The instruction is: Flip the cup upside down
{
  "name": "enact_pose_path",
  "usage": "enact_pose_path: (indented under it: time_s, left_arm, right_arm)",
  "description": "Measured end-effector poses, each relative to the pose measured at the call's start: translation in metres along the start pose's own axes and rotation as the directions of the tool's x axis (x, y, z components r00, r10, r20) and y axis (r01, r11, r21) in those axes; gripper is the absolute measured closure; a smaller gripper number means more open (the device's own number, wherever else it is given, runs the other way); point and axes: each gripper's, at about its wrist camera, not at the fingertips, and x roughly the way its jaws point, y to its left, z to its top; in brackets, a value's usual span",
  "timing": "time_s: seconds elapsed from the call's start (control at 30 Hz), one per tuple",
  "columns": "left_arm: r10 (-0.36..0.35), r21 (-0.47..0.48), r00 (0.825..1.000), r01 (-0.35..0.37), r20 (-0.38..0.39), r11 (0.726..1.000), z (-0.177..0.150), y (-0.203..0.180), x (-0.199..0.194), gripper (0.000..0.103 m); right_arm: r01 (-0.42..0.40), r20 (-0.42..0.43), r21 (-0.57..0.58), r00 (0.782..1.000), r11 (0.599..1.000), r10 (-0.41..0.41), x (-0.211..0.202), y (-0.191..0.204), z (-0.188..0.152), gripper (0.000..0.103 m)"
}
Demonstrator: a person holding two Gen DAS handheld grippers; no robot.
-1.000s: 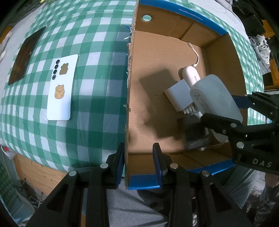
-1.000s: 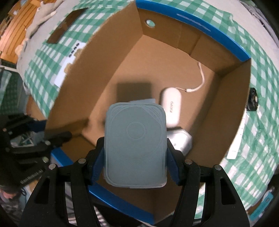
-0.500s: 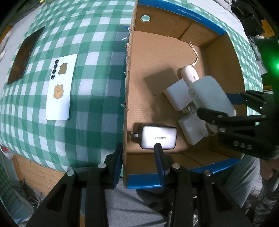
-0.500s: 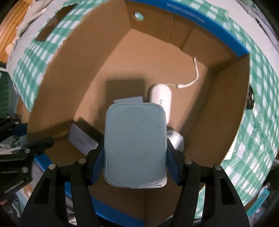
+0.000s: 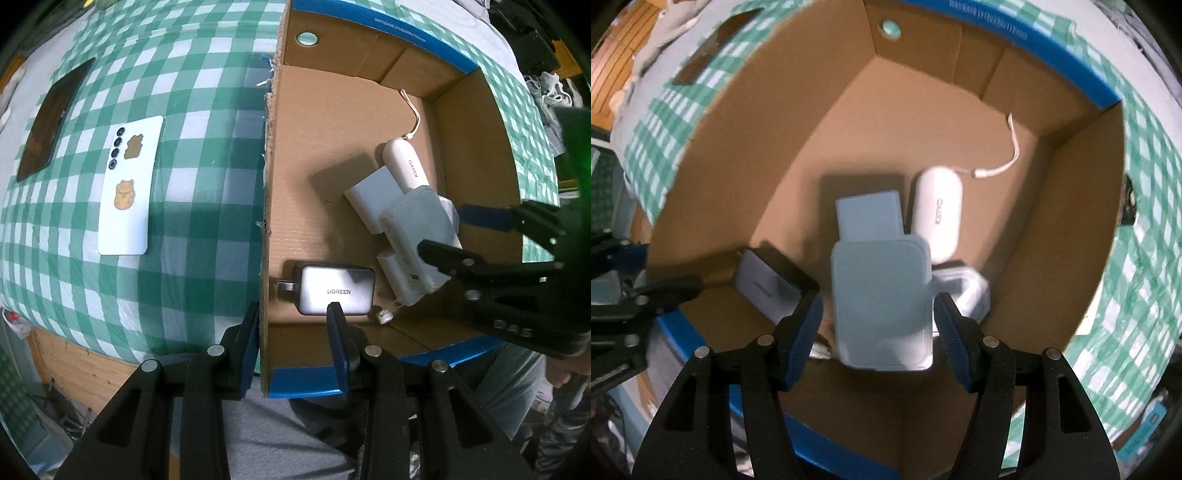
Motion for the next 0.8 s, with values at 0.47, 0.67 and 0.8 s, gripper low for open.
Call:
enact_pose_path:
  time_s: [0.47, 0.67, 0.8]
  left_arm:
    - [0.012, 0.004, 1.0, -0.012, 0.005, 1.0, -0.001, -0.001, 0.0, 0.069]
    - [0.015, 0.004, 1.0, -0.015, 0.004, 1.0, -0.001, -0.002, 0.001, 0.068]
    - [0.015, 0.005, 1.0, -0.015, 0.003, 1.0, -0.001, -0.003, 0.001, 0.069]
  right_arm:
    - [-0.021, 0.119, 0.011, 0.993, 1.0, 0.02, -0.07, -0.028, -0.02, 0.035]
    - [-0.021, 0.15, 0.078, 0.989, 0.997, 0.01, -0.086, -0.071, -0.031, 0.035]
    - [0.006, 0.145, 0.155, 0.989, 0.988, -0.028, -0.083, -0.114, -0.036, 0.035]
